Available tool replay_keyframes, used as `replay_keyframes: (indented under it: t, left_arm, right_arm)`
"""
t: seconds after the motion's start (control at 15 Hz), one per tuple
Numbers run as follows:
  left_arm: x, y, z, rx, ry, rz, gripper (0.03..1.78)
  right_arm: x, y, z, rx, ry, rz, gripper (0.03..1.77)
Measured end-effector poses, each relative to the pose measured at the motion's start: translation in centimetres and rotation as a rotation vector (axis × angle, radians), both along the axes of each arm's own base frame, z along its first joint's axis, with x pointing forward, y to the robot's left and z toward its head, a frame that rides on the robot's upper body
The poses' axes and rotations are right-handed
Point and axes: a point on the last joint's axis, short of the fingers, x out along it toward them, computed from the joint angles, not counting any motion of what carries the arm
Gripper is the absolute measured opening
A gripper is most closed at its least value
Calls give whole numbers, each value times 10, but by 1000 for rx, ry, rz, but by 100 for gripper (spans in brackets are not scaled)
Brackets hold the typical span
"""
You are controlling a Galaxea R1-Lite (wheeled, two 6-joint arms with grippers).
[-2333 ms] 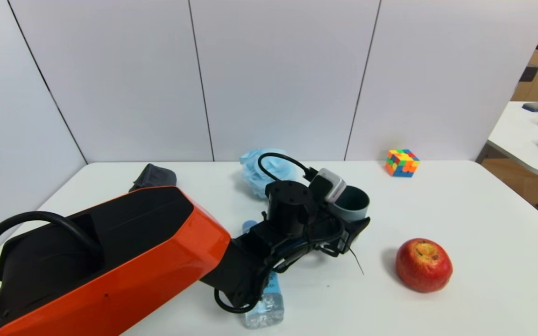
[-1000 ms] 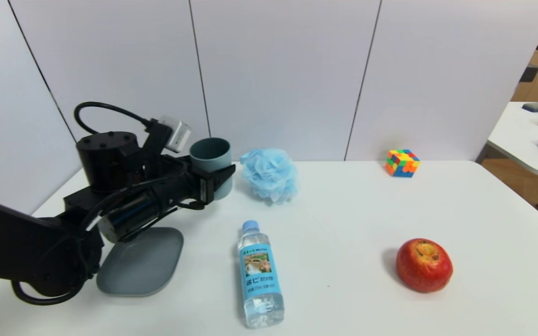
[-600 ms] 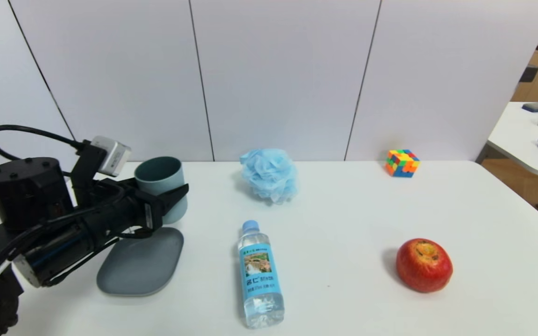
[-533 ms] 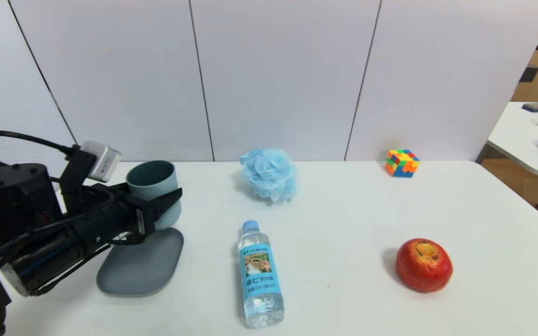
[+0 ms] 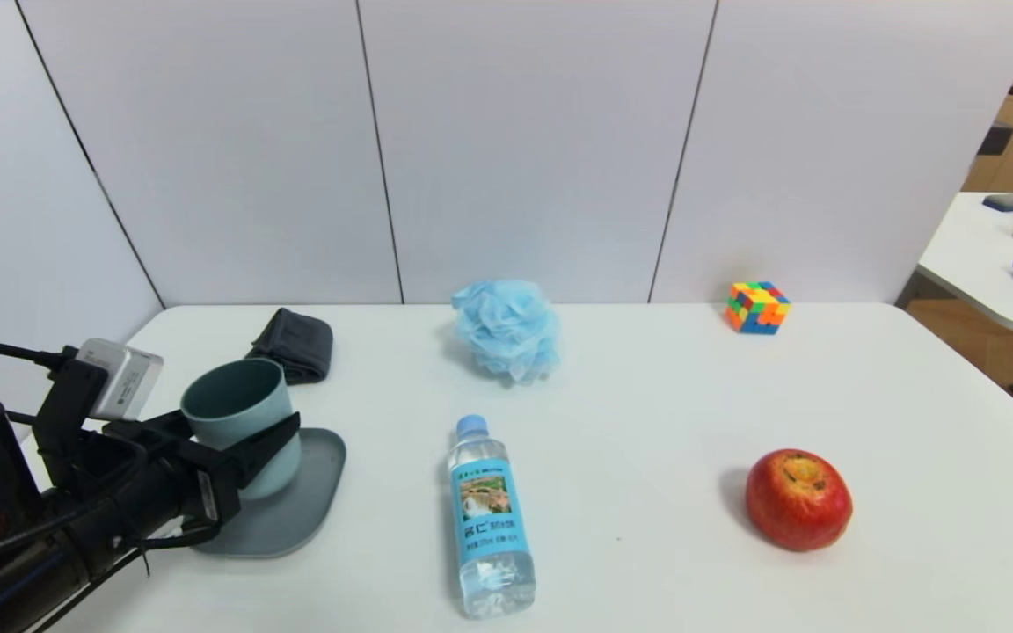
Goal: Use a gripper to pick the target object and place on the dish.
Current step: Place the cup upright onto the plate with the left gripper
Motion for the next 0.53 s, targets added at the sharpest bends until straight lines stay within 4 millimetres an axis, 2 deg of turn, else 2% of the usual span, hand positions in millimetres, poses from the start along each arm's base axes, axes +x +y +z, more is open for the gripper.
replay_keyframes:
  t: [0.53]
  left_arm:
    - [11, -3, -21, -4, 71, 3, 114]
  right_arm:
    - [0, 0, 0, 0, 0, 0, 171]
